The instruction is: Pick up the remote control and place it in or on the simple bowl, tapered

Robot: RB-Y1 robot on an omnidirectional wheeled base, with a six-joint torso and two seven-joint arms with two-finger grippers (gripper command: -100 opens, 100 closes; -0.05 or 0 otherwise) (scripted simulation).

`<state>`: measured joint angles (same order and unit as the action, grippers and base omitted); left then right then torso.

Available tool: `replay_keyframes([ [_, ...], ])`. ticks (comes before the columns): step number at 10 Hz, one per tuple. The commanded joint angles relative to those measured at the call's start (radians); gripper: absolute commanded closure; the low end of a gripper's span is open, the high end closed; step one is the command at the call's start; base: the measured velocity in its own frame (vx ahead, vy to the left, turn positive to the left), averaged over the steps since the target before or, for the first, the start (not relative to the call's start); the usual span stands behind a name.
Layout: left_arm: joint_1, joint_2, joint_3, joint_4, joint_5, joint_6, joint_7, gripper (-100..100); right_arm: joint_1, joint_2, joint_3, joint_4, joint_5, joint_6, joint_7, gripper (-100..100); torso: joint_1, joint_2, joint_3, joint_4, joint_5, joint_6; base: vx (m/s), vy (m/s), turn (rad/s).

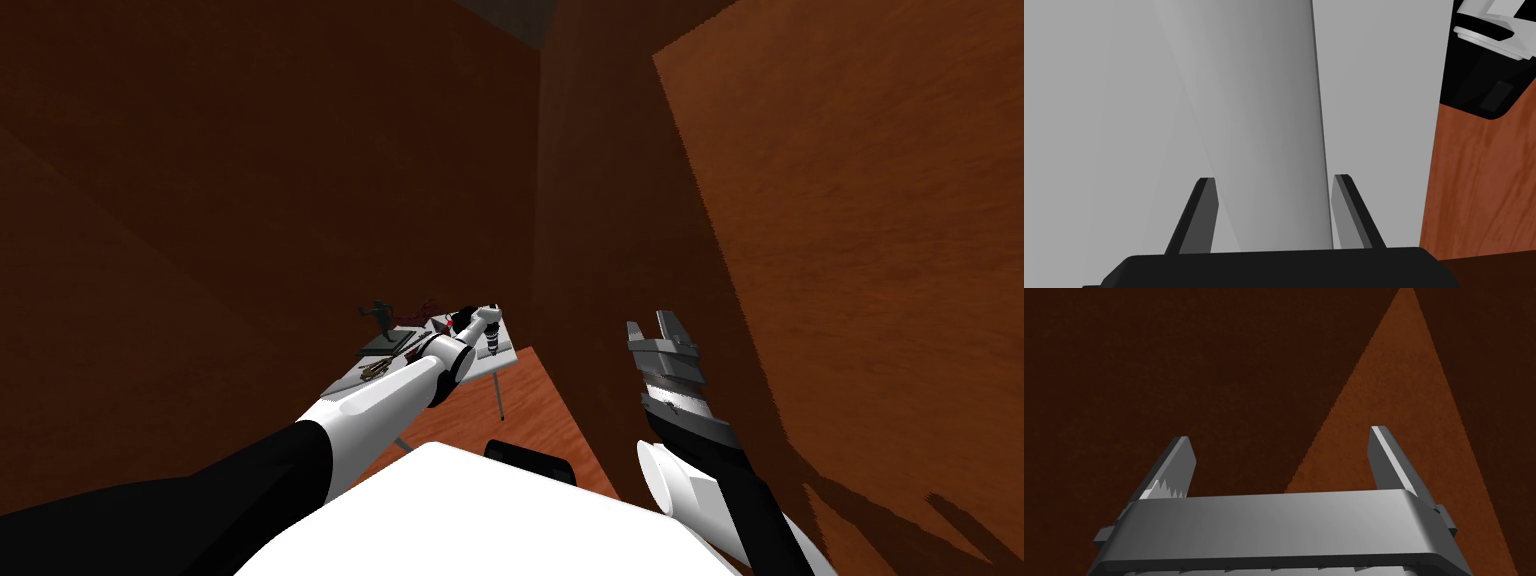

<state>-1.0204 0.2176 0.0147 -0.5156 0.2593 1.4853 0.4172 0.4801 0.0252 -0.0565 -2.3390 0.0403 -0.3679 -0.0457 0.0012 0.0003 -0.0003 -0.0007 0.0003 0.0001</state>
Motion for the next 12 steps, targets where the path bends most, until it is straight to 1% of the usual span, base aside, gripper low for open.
replay_keyframes([
  [1,0.000,0.000,0.000,0.000,0.000,0.000,0.000,100,0.000,0.000,0.000,0.000,0.000,0.000,0.000,0,0.000,0.000,0.000,0.000,0.000,0.000,0.000,0.000,0.000],
  [2,0.000,0.000,0.000,0.000,0.000,0.000,0.000,100,0.000,0.000,0.000,0.000,0.000,0.000,0.000,0,0.000,0.000,0.000,0.000,0.000,0.000,0.000,0.000,0.000],
  [3,0.000,0.000,0.000,0.000,0.000,0.000,-0.001,0,0.000,0.000,0.000,0.000,0.000,0.000,0.000,0,0.000,0.000,0.000,0.000,0.000,0.000,0.000,0.000,0.000],
  [4,-0.025,0.008,0.000,-0.004,0.006,0.030,0.001,100,0.000,0.000,0.000,0.000,0.000,0.000,0.000,0,0.000,0.000,0.000,0.000,0.000,0.000,-0.021,0.009,-0.001],
  [6,-0.025,0.008,0.000,-0.004,0.006,0.030,0.001,100,0.000,0.000,0.000,0.000,0.000,0.000,0.000,0,0.001,0.002,0.001,0.001,0.000,0.000,-0.015,0.012,-0.003],
  [7,-0.034,0.008,0.001,0.021,0.007,0.015,-0.004,100,0.000,0.000,0.000,0.000,0.000,0.000,0.000,0,0.000,0.002,0.001,0.000,0.000,0.000,0.000,0.000,0.000],
  [8,-0.034,0.008,0.001,0.020,0.007,0.018,-0.004,0,0.000,0.000,0.000,0.000,0.000,0.000,0.000,0,0.000,0.001,0.001,0.000,0.000,-0.001,0.000,0.000,0.000],
  [9,-0.066,0.017,0.015,0.003,0.014,0.024,-0.003,100,0.000,0.000,0.000,0.000,0.000,0.000,0.000,0,0.000,0.001,0.001,0.000,0.000,-0.001,-0.049,-0.006,0.020],
  [10,-0.066,0.017,0.015,0.003,0.014,0.024,-0.003,100,0.000,0.000,0.000,0.000,0.000,0.000,0.000,0,-0.001,0.003,0.002,0.002,0.000,0.000,-0.057,-0.018,0.001],
  [11,-0.084,0.021,0.025,-0.007,0.020,0.030,-0.004,100,0.000,0.000,0.000,0.000,0.000,0.000,0.000,0,-0.002,0.005,0.004,0.002,-0.001,0.000,-0.055,-0.017,0.003],
  [12,-0.084,0.021,0.025,-0.007,0.020,0.030,-0.004,100,0.000,0.000,0.000,0.000,0.000,0.000,0.000,0,-0.002,0.006,0.005,0.003,-0.001,0.000,-0.040,-0.007,0.002],
])
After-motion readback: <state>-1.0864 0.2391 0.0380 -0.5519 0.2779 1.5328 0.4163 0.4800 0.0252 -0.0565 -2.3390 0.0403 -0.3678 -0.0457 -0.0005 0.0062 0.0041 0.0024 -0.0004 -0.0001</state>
